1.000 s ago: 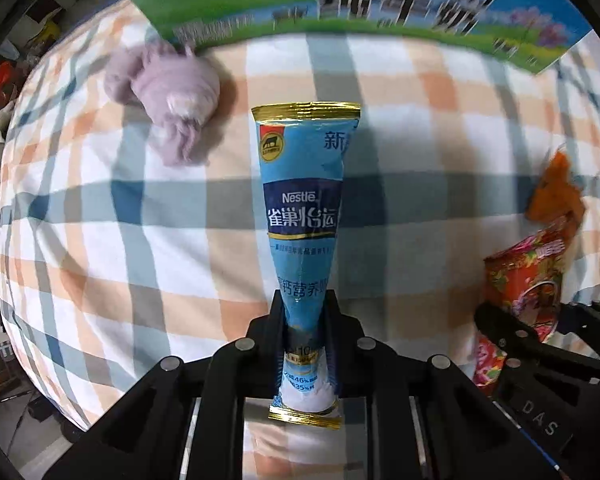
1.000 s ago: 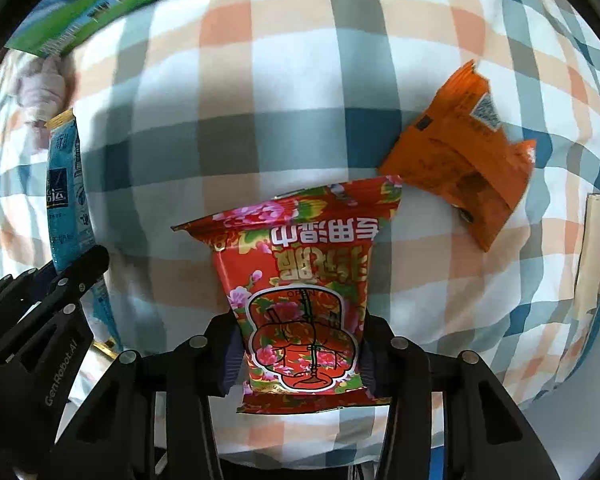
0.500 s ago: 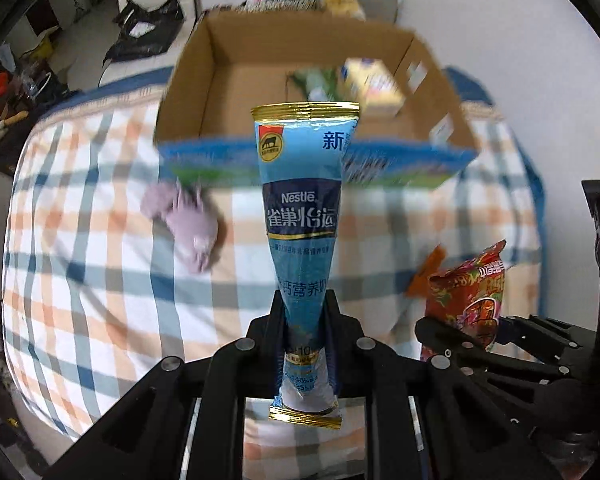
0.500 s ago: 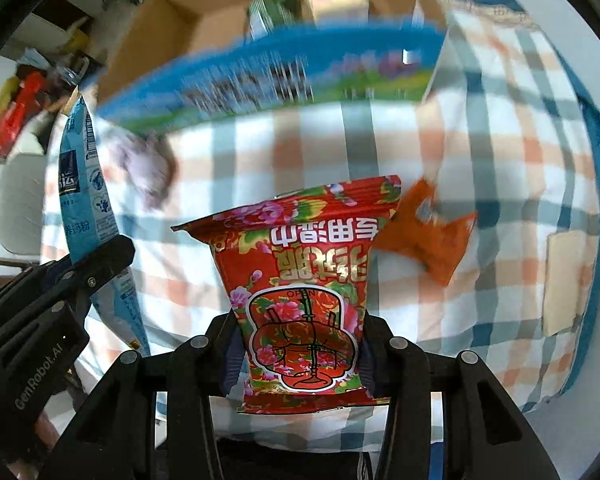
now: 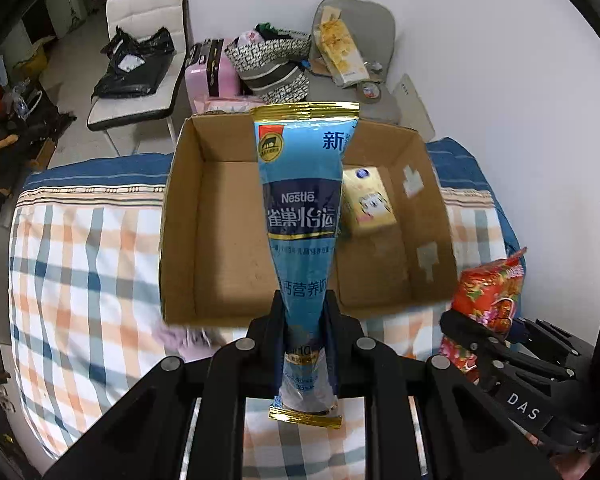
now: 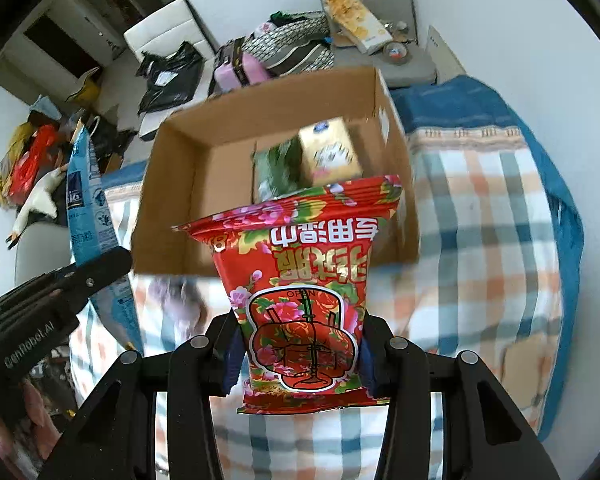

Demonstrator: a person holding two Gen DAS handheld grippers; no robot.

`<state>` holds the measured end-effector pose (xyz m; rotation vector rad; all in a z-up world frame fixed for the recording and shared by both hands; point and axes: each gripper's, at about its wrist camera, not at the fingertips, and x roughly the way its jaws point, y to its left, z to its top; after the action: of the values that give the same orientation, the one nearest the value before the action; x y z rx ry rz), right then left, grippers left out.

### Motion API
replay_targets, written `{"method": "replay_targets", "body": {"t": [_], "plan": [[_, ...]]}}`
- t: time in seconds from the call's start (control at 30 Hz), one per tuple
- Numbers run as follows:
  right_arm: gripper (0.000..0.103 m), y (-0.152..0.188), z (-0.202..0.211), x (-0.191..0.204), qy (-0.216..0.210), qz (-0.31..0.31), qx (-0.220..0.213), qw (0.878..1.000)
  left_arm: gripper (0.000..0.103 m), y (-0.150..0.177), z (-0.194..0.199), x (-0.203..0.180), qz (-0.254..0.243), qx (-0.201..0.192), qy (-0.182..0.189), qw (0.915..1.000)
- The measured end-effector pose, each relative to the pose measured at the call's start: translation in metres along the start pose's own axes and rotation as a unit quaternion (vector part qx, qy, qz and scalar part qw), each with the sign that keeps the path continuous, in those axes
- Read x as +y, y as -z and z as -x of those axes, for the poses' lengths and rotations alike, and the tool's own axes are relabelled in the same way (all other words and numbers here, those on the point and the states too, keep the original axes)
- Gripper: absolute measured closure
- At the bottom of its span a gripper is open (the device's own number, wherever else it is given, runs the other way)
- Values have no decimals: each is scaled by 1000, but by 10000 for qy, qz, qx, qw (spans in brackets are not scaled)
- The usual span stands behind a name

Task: Organize soft objects
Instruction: 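Carry the tube and candy bag into the box and release both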

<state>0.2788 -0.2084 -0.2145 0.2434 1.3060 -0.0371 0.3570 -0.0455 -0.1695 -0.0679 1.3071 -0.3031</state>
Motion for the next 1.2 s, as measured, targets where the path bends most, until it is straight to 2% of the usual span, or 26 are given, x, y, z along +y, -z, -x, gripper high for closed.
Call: {"method": "replay_targets", "body": {"t": [0.17,0.37,0.5,0.7,0.9,1.03,1.2], "plan": [[55,-44,-29,-6,239,-102,96,9996,89,-40,-38,9,107,367,-30,9993],[55,-87,-93,-15,428,-118,441,9980,89,-77,-104,22,215,941,-110,9953],[55,-94,-133,-20,546,-73,725,9958,89,-93,-149,31,280,1311,-147,9909],[55,-89,-173,-26,608,-86,1107,9920,89,-105,-196,40,322,1679,-158,9852],[54,-87,-197,-22,782,70,1401,9870,87,-114,-210,47,380,1834,-158,9822],[51,-89,-204,-23,765,-1,1507,9856,70,-122,-208,49,378,1768,-371,9828],[33,-93,-198,-12,702,36,1394,9877,55,-125,-197,51,421,1596,-332,9857]]}}
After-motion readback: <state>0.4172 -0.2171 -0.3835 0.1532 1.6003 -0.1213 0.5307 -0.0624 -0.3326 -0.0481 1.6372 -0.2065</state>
